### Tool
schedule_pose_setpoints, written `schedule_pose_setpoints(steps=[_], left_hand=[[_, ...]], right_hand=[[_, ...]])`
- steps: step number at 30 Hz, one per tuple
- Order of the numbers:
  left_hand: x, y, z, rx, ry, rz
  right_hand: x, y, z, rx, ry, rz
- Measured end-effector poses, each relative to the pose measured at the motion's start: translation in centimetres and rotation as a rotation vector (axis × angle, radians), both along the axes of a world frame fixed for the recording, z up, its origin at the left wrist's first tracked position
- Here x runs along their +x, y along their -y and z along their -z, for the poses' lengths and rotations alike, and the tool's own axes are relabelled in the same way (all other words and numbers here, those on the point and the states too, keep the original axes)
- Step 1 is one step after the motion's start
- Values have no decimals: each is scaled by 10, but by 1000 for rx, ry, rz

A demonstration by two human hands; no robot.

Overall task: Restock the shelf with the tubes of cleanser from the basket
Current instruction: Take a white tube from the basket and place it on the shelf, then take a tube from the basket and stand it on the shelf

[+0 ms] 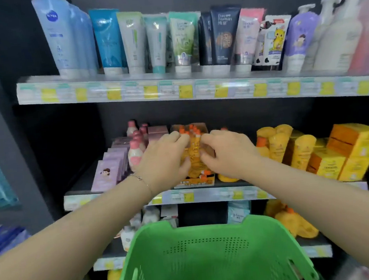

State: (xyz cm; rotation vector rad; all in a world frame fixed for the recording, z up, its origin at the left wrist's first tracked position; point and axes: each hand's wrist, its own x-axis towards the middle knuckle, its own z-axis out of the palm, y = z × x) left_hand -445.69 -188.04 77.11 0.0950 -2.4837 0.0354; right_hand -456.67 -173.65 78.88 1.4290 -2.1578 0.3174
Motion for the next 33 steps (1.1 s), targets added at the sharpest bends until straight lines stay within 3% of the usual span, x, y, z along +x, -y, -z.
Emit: schedule_pose_setpoints(steps=[8, 23, 33], left_hand=[[-8, -18, 64, 51, 207, 13], [1, -46, 185, 207, 690, 156], [-7, -54, 259, 331, 989, 139]], right_hand=[[0, -14, 62, 128, 111, 15], [21, -48, 182, 368, 502, 98], [21, -61, 254, 597, 726, 195]])
